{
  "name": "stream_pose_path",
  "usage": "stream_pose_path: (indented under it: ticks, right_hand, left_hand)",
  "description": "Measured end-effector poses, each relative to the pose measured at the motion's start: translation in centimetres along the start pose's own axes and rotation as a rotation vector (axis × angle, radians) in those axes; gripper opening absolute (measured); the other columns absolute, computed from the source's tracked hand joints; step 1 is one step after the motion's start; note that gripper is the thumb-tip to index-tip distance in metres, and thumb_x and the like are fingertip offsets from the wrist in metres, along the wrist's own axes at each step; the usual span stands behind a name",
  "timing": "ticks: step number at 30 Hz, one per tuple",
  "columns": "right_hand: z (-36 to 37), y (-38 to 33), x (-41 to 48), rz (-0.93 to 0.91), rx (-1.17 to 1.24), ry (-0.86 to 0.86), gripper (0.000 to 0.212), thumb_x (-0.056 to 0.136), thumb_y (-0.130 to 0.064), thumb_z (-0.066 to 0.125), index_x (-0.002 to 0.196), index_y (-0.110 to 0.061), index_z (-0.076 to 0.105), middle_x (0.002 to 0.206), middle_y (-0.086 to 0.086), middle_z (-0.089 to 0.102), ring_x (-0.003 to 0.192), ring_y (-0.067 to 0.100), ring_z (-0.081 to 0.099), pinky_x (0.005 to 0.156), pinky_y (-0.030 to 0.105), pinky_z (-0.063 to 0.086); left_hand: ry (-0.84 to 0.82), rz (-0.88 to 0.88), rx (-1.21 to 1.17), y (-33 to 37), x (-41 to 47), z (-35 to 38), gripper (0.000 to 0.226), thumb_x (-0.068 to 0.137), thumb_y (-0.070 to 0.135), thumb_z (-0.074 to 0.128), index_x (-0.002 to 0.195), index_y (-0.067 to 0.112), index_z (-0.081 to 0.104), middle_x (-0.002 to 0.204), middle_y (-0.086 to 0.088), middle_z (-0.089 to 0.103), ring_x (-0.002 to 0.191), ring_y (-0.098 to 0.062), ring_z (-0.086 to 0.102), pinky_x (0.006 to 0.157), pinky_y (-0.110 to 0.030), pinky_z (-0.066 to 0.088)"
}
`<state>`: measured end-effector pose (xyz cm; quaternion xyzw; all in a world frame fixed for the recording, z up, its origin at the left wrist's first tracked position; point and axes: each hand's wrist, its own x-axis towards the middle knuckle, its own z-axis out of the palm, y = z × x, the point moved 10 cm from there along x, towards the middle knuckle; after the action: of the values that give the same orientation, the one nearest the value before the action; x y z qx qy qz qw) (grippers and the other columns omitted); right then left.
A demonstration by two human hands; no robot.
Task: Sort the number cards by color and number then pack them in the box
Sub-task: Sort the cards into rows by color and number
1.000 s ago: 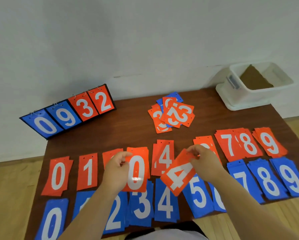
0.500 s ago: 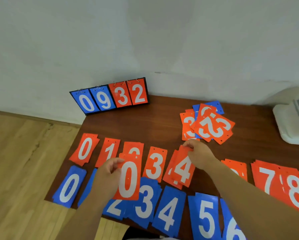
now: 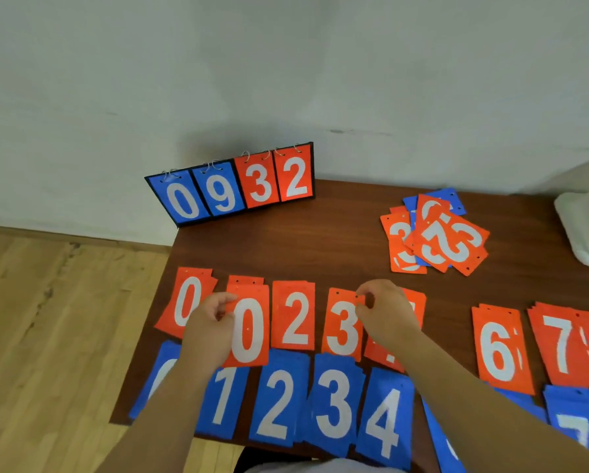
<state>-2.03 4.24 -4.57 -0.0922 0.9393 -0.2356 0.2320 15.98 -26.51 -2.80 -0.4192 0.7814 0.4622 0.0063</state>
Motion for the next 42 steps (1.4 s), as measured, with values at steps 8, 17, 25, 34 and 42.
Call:
stream_pose_path:
  ticks: [8, 17, 25, 34, 42]
  right_hand:
    - [3.7, -3.3, -1.4, 0.114, 0.036, 0.027, 0.019, 0.094, -0.026, 0.064, 0.112, -0.032, 0.065, 0.134, -0.006, 0.055, 0.104, 0.016, 0.062, 0.079, 0.033, 0.059]
    - [6.2, -5.3, -1.8, 0.125, 0.054, 0.011, 0.017, 0.095, -0.027, 0.067, 0.110, -0.034, 0.066, 0.138, -0.004, 0.055, 0.113, 0.015, 0.056, 0.079, 0.025, 0.051]
    - [3.7, -4.7, -1.4, 0.140, 0.047, 0.060, 0.031, 0.094, -0.029, 0.068, 0.124, -0.032, 0.063, 0.144, -0.006, 0.051, 0.119, 0.019, 0.058, 0.088, 0.040, 0.060]
    - [-4.8, 4.1, -0.5, 0.153, -0.095, 0.103, 0.040, 0.090, -0.030, 0.069, 0.129, -0.028, 0.059, 0.136, 0.001, 0.052, 0.125, 0.026, 0.049, 0.100, 0.044, 0.049]
    - [-12.7, 16.4, 4.0, 0.265, -0.302, 0.121, 0.054, 0.088, -0.041, 0.066, 0.135, -0.019, 0.053, 0.139, 0.011, 0.045, 0.126, 0.038, 0.045, 0.098, 0.049, 0.045]
  left_hand:
    - [0.023, 0.019, 0.112, -2.0, 7.8, -6.3, 0.033, 0.100, 0.010, 0.051, 0.125, 0.030, 0.061, 0.129, -0.002, 0.062, 0.115, -0.026, 0.062, 0.082, -0.036, 0.058]
    - [-0.029, 0.072, 0.517, -5.4, 11.7, -6.2, 0.042, 0.096, 0.019, 0.063, 0.137, 0.027, 0.056, 0.143, -0.006, 0.051, 0.126, -0.029, 0.054, 0.091, -0.034, 0.053]
    - [-0.090, 0.186, 0.654, -0.8, 9.0, -1.4, 0.054, 0.091, 0.042, 0.067, 0.141, 0.032, 0.048, 0.150, -0.004, 0.040, 0.140, -0.028, 0.038, 0.113, -0.047, 0.041]
    - [-0.302, 0.322, 0.670, 7.8, 5.0, 11.4, 0.062, 0.092, 0.044, 0.067, 0.148, 0.034, 0.042, 0.152, 0.001, 0.039, 0.140, -0.021, 0.038, 0.109, -0.041, 0.045]
    - [-0.313, 0.400, 0.902, 16.8, 3.2, 24.6, 0.071, 0.090, 0.058, 0.063, 0.150, 0.029, 0.038, 0.148, -0.005, 0.042, 0.136, -0.028, 0.042, 0.106, -0.048, 0.046]
